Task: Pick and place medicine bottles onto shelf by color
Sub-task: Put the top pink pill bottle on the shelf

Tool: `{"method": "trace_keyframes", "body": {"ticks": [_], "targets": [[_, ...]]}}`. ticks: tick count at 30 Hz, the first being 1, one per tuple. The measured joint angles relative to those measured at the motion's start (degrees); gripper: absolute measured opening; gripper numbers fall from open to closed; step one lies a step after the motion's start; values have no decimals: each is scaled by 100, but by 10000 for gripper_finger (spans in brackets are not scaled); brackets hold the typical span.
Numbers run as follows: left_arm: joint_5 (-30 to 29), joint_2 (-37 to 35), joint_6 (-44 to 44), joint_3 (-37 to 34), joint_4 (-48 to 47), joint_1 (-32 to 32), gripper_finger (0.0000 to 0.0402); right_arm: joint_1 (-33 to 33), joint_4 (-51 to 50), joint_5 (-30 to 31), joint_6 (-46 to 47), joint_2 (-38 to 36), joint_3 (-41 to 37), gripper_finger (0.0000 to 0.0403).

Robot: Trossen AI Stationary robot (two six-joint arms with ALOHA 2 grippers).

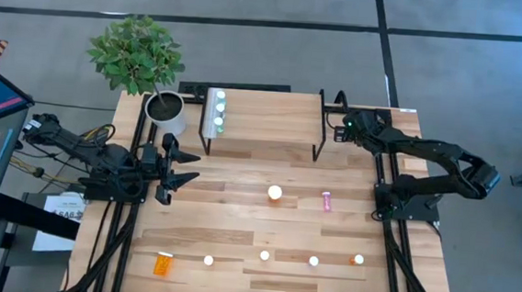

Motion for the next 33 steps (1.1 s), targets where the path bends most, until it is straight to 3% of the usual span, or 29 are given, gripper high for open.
{"method": "trace_keyframes", "body": {"ticks": [16,33], "targets": [[0,0,4,0,-2,0,201,0,-193,-12,-138,-145,91,123],[-15,0,15,0,0,0,201,714,-2086,-12,-145,-1514,1675,107]]}}
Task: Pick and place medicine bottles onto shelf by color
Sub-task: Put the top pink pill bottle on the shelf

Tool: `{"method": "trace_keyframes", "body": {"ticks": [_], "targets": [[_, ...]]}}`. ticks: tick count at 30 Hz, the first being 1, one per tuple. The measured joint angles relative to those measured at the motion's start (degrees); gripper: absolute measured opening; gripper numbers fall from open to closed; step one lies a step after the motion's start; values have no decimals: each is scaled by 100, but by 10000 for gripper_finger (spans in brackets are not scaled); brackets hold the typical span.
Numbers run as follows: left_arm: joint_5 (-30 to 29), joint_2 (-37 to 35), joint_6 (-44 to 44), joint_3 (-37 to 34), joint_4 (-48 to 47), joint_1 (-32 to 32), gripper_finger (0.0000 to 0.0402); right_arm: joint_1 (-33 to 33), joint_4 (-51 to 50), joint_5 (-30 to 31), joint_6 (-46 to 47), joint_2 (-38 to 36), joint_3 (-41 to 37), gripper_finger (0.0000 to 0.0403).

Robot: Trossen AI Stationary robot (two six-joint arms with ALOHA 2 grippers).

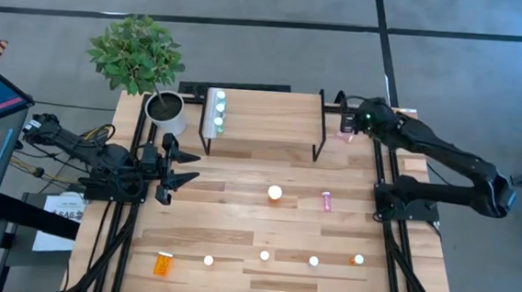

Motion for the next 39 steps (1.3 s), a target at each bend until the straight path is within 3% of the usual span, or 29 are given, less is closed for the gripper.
{"method": "trace_keyframes", "body": {"ticks": [9,18,24,28,35,39], "targets": [[133,1,-88,0,-17,0,201,43,-936,-138,242,389,-229,108],[129,0,-97,0,-20,0,201,-715,984,-1633,-635,577,-1821,109],[105,0,-77,0,-20,0,201,-1016,1604,-1773,-1475,573,-2136,113],[79,0,-71,0,-20,0,201,-996,1675,-1782,-1815,573,-2136,141],[76,46,-52,0,-2,0,201,-966,1888,-1780,-2670,573,-2136,225],[70,239,30,0,192,4,201,-923,1904,-1780,-3131,579,-2134,246]]}}
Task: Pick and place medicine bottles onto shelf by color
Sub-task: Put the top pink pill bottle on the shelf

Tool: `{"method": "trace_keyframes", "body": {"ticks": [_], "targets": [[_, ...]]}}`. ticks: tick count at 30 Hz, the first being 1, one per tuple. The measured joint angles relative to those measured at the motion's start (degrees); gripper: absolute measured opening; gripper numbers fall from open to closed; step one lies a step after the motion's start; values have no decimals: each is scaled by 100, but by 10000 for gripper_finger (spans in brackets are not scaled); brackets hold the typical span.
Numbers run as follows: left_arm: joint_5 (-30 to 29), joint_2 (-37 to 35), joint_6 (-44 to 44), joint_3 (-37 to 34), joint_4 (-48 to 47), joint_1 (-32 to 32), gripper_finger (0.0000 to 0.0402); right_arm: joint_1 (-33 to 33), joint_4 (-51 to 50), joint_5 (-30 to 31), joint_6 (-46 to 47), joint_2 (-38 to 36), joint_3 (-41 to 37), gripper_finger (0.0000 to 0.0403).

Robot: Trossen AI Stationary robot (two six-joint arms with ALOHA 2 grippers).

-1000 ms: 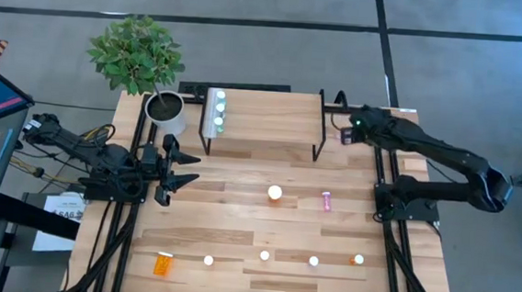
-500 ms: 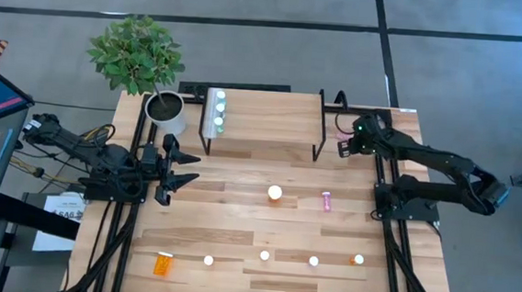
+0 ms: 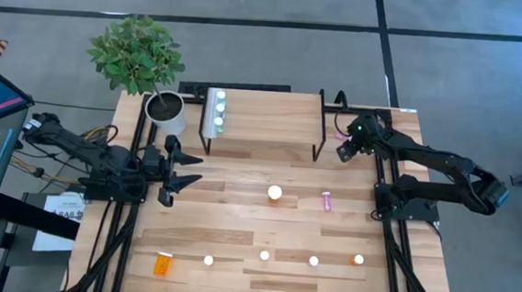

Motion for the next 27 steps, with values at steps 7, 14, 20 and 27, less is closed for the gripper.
{"method": "trace_keyframes", "body": {"ticks": [7,14,20,27], "targets": [[19,452,176,1,474,86,201,-283,14,26,-290,591,40,248],[20,461,186,2,538,132,201,-156,-178,493,-626,1247,236,248],[21,459,191,2,544,132,201,-33,-125,759,-697,1382,236,248],[24,461,190,2,540,132,201,166,108,723,-735,1382,285,248]]}}
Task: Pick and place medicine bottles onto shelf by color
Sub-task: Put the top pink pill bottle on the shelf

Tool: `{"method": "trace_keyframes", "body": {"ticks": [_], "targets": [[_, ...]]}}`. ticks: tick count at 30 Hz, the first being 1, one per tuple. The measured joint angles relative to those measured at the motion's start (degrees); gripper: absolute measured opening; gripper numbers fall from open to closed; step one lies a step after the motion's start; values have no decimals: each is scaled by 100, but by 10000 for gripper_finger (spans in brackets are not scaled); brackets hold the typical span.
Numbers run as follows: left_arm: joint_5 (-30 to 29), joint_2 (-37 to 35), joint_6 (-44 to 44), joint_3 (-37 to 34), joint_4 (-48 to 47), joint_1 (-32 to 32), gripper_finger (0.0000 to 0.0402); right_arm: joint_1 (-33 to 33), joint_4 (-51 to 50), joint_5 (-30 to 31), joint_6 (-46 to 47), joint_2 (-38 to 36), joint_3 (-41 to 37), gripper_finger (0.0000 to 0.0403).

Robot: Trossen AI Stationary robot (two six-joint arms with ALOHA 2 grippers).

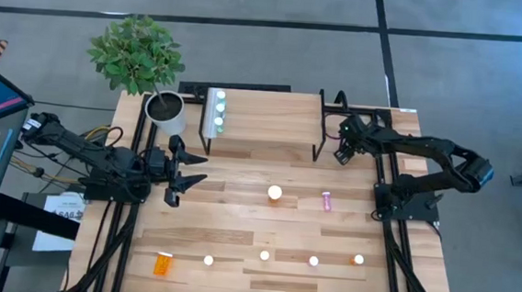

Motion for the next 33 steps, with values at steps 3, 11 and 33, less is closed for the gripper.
{"method": "trace_keyframes", "body": {"ticks": [3,11,33], "targets": [[1,0,1,0,0,0,201,88,30,-9,-53,0,125,248],[11,0,-3,0,-2,0,201,129,10,-11,-133,17,498,249],[88,0,-12,0,-7,-2,201,142,-238,-286,-302,17,624,249]]}}
